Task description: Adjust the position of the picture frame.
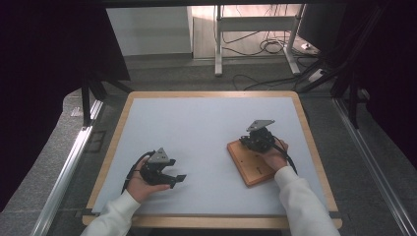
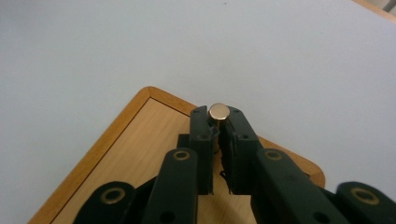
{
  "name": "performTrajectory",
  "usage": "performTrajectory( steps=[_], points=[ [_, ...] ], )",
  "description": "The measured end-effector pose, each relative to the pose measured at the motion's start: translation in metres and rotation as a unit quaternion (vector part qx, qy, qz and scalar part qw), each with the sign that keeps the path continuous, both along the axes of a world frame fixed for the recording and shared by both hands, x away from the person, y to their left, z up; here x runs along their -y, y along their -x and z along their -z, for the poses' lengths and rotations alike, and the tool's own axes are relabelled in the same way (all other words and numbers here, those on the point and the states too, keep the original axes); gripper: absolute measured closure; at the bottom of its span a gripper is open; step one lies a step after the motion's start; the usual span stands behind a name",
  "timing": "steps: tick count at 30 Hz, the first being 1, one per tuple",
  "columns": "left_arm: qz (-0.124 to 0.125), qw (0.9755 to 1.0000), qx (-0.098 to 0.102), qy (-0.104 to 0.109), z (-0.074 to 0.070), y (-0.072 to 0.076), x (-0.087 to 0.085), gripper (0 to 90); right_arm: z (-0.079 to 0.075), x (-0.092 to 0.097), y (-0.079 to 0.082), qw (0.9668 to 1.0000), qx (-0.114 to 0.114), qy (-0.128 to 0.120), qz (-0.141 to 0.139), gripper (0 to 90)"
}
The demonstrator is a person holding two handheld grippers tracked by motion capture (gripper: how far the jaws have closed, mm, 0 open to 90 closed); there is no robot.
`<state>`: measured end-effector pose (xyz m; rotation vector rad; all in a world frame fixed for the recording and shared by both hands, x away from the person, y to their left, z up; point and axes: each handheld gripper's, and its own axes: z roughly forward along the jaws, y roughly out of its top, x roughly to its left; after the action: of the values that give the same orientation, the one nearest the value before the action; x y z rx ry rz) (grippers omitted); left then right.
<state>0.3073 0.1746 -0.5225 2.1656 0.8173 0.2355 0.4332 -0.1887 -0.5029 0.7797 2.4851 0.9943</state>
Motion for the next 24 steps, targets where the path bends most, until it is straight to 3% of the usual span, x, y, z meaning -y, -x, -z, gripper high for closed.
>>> performTrajectory(
  steps=[9,17,24],
  points=[
    [0.002,1.0,0.0,-0.001,0.0,0.0,0.0,25.4,-0.002,-0.012,0.008,0.9997,-0.006,0.011,0.023,85.4],
    [0.003,1.0,0.002,-0.001,-0.001,0.0,-0.001,25.4,-0.004,-0.036,0.016,0.9998,-0.015,0.017,0.002,85.5],
    [0.003,1.0,0.002,0.0,-0.001,0.0,-0.002,25.4,-0.007,-0.036,0.015,0.9999,-0.015,0.002,0.005,85.5]
  ],
)
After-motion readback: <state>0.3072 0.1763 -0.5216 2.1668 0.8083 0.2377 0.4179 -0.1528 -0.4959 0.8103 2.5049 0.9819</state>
